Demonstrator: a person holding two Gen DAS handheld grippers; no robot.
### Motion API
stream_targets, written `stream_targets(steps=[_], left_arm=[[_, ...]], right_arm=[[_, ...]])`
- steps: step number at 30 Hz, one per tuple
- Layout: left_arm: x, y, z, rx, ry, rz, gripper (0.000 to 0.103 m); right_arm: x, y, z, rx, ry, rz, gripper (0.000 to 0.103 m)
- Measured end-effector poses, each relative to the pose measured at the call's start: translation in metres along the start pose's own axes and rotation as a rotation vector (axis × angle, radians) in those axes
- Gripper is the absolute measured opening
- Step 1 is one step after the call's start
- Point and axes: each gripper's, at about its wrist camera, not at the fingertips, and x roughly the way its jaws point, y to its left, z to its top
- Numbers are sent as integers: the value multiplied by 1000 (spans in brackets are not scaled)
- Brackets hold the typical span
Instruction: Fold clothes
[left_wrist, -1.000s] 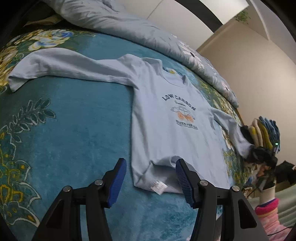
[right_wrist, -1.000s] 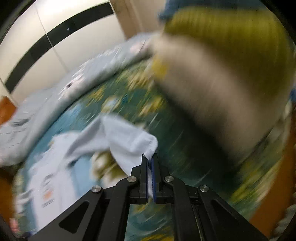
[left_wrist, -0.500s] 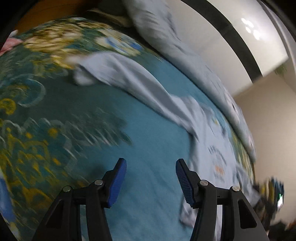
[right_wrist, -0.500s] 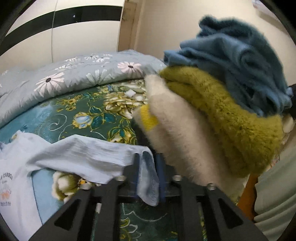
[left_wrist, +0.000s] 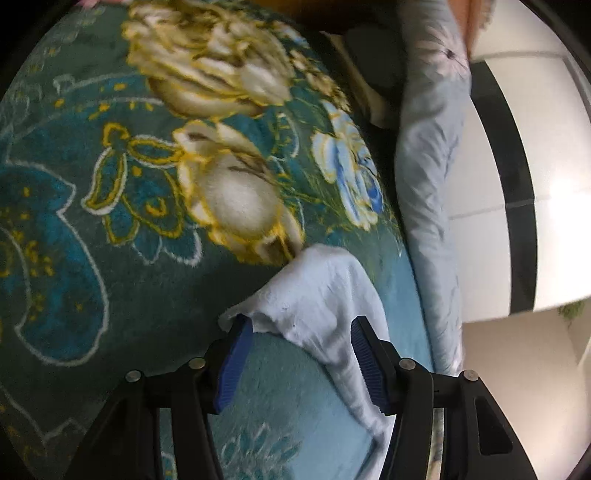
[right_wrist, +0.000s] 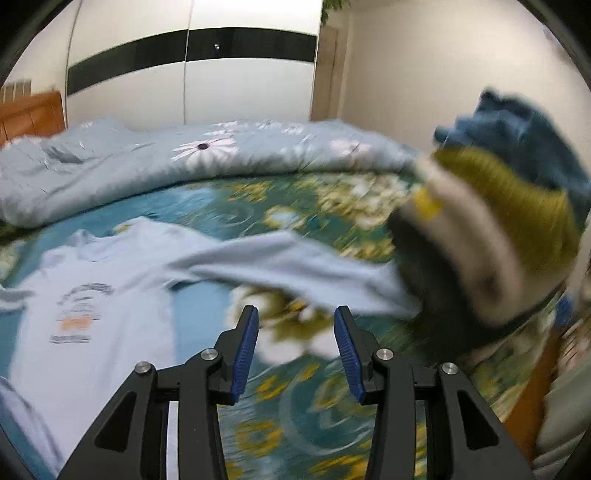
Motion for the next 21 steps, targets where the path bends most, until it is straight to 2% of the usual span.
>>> stream_targets(steps=[4, 7, 10, 14, 15, 17, 18, 21], left_arm=[[9, 9, 15, -70, -8, -20, 60], [8, 8, 21, -98, -29, -28, 57], [10, 1, 31, -73, -45, 6, 55], [23, -2, 42, -89, 1, 35, 54], [25, -3, 43, -88, 0, 40, 50], [29, -4, 43, -80, -6, 84, 25], [30, -4, 43, -81, -10, 103, 8], [26, -3, 39, -122, -47, 112, 4]], right_arm=[[9, 12, -16, 67, 48, 72, 44], [16, 22, -26, 63, 83, 99, 44], [17, 27, -32, 51, 95, 112, 44], [23, 24, -38, 67, 118, 122, 44], [24, 22, -40, 75, 126, 125, 44], [28, 20, -43, 98, 145, 133, 44], [30, 19, -44, 108, 151, 138, 44], [33, 17, -47, 118, 158, 145, 44]])
